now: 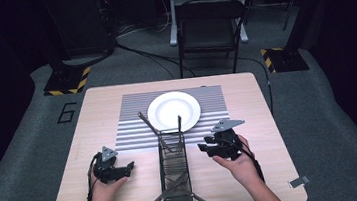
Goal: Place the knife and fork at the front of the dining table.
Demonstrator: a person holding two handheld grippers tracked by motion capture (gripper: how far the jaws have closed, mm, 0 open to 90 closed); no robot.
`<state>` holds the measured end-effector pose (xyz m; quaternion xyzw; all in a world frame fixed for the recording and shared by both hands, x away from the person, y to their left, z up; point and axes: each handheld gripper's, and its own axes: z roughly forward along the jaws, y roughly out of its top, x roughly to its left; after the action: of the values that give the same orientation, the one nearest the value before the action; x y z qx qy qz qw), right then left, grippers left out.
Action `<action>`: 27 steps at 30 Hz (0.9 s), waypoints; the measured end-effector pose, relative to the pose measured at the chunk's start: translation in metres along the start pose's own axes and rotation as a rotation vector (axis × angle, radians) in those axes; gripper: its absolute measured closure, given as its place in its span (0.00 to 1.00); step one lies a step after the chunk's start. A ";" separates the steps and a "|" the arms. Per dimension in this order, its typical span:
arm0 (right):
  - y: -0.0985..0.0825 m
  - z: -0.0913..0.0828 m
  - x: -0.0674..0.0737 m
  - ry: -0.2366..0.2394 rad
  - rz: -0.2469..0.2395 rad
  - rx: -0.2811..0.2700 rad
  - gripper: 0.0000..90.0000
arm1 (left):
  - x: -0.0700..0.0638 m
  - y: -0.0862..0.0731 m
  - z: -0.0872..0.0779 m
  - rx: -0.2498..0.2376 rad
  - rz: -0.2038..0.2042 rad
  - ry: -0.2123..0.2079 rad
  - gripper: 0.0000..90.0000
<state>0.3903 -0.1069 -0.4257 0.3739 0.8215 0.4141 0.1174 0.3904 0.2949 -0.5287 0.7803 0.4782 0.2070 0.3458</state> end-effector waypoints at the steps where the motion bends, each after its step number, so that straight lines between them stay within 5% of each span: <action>1: 0.001 0.000 0.000 0.003 -0.004 -0.001 0.68 | 0.000 0.000 0.000 -0.001 -0.002 0.001 0.16; 27: 0.038 0.001 0.008 0.073 -0.039 -0.019 0.77 | 0.000 0.000 0.000 0.000 -0.001 0.001 0.16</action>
<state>0.4046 -0.0864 -0.3963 0.3415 0.8284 0.4329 0.0990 0.3903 0.2949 -0.5286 0.7800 0.4789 0.2071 0.3455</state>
